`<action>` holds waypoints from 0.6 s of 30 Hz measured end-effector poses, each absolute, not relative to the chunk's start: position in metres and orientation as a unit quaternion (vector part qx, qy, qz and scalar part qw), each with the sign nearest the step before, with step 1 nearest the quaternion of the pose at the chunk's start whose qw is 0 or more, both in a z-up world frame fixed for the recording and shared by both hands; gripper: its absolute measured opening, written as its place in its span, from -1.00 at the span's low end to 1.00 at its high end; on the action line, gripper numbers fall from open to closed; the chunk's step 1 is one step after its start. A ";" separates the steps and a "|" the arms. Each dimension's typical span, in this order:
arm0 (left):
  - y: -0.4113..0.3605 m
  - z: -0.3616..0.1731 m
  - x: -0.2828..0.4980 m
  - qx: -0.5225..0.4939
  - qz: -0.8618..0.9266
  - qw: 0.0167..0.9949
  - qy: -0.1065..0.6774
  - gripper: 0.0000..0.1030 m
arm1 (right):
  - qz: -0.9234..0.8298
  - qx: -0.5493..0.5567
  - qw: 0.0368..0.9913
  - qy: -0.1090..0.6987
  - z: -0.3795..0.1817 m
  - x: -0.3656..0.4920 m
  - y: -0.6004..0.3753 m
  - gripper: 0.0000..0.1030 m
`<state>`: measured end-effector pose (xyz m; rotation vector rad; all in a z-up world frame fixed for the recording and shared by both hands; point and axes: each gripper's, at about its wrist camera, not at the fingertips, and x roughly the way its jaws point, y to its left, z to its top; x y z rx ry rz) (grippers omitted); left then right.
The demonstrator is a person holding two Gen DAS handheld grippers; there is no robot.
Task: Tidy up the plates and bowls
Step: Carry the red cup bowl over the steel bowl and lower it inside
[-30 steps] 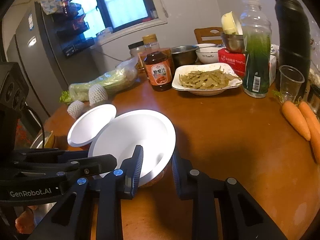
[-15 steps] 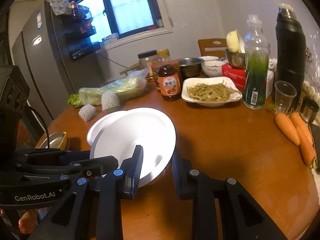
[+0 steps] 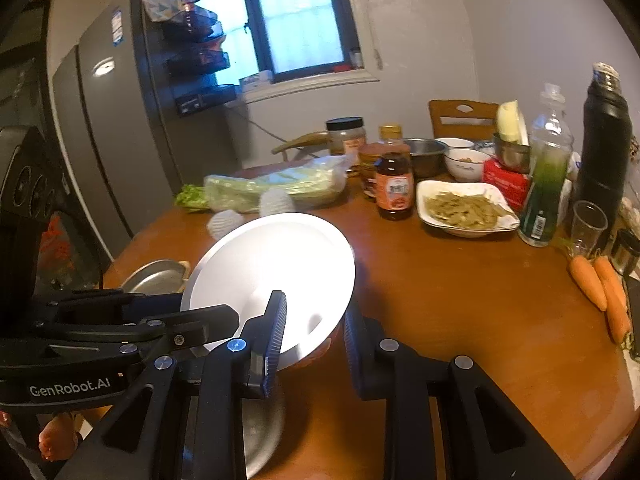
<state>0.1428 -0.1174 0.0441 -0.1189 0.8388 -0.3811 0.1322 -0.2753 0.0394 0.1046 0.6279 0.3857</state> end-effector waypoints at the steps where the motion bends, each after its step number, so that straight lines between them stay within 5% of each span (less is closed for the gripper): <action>1: -0.114 0.044 0.139 -0.058 -0.183 0.895 0.404 -0.34 | 0.191 0.051 0.931 0.306 0.040 0.130 -0.271 -0.44; 18: -0.070 0.023 0.096 -0.056 -0.167 0.890 0.420 -0.34 | 0.219 0.049 0.916 0.332 0.024 0.086 -0.227 -0.44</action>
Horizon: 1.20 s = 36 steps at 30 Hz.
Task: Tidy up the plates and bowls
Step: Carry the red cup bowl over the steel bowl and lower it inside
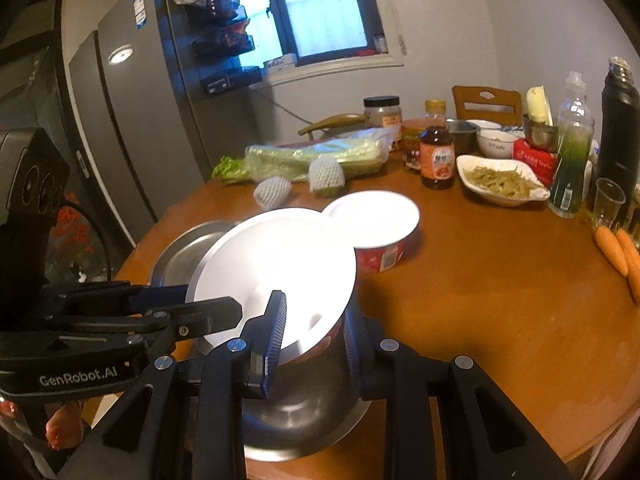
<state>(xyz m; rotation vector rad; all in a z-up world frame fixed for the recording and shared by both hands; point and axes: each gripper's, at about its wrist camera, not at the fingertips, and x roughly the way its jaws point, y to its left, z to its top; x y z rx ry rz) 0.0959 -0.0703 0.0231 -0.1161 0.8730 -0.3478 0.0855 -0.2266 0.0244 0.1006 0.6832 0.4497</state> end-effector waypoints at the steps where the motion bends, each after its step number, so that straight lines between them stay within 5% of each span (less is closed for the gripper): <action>1: -0.069 0.021 0.094 -0.055 -0.167 0.890 0.422 -0.34 | 0.219 0.049 0.915 0.335 0.022 0.083 -0.226 -0.44; 36: -0.076 -0.008 0.079 -0.026 -0.156 0.878 0.452 -0.32 | 0.186 -0.018 0.906 0.381 -0.007 0.067 -0.215 -0.39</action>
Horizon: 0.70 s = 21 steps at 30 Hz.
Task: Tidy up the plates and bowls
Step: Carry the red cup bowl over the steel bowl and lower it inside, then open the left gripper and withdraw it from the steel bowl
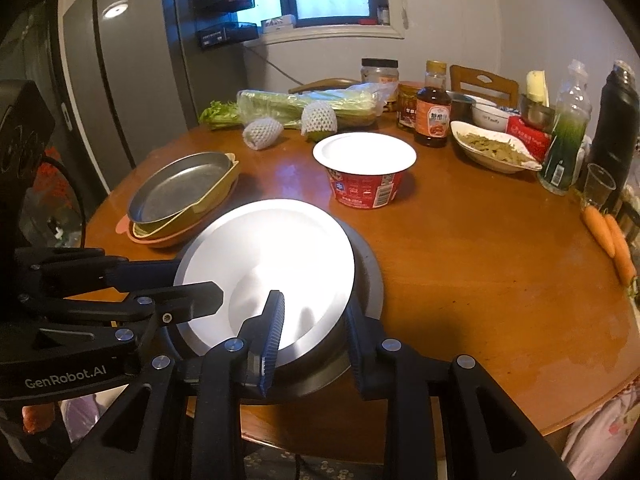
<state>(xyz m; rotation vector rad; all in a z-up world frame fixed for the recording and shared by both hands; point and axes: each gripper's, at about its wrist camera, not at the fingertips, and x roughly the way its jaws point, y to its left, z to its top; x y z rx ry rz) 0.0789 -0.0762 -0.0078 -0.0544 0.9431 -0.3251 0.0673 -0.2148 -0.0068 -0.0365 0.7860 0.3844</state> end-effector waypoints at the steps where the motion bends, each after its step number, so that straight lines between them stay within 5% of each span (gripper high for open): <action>1: -0.076 -0.008 0.079 -0.026 -0.156 0.878 0.452 -0.32 | 0.184 -0.019 0.906 0.380 -0.006 0.067 -0.215 -0.38; 7: -0.074 -0.007 0.079 -0.028 -0.156 0.879 0.451 -0.32 | 0.181 -0.020 0.907 0.379 -0.005 0.067 -0.216 -0.36; 11: -0.071 -0.003 0.077 -0.024 -0.149 0.884 0.442 -0.32 | 0.166 -0.037 0.913 0.370 -0.002 0.066 -0.216 -0.12; 21: -0.067 0.004 0.073 -0.021 -0.139 0.894 0.426 -0.30 | 0.166 -0.009 0.915 0.367 0.000 0.067 -0.225 -0.09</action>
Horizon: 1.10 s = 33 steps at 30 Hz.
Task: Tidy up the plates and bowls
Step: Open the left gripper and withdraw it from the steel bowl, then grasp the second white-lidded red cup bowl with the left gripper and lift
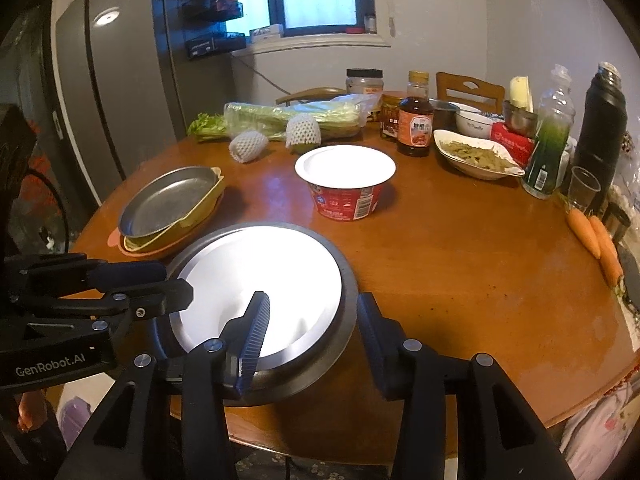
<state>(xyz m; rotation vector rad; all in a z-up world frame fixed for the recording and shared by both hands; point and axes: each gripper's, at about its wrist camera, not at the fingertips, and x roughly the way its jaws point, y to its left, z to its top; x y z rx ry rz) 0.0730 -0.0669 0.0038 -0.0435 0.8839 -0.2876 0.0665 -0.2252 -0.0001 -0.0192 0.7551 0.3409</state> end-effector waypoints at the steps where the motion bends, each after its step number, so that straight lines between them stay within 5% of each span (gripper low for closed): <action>1: -0.067 0.005 0.072 -0.021 -0.138 0.895 0.423 -0.27 | 0.164 -0.007 0.916 0.365 0.001 0.066 -0.226 -0.09; 33: -0.078 0.019 0.136 -0.025 -0.133 0.903 0.408 -0.14 | 0.159 0.045 0.927 0.338 0.015 0.115 -0.251 0.03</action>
